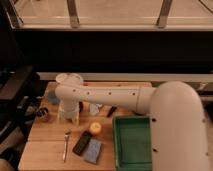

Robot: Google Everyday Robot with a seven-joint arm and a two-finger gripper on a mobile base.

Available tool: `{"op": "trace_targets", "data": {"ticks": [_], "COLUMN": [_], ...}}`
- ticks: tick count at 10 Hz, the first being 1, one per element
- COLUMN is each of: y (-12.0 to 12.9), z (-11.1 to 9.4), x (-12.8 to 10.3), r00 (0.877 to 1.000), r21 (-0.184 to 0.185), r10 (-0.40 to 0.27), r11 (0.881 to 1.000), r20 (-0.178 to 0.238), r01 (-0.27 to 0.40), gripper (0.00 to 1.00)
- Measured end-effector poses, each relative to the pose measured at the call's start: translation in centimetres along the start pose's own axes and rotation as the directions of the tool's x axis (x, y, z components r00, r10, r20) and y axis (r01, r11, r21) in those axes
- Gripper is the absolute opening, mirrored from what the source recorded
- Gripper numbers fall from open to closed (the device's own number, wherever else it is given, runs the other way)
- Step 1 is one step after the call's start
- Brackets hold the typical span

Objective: Place fork in tray

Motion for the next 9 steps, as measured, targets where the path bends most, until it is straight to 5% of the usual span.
{"op": "trace_targets", "data": {"ticks": [2, 9], "y": [0.2, -2.5], "z": [2.0, 6.5], "x": [1.1, 0.9], "r00": [1.0, 0.991], "r21": [-0.034, -0.069], "r10": [-0.006, -0.044], "r11": [0.999, 0.996], "r20": [0.024, 0.13], "r01": [0.007, 0.053], "gripper": [0.65, 0.65]}}
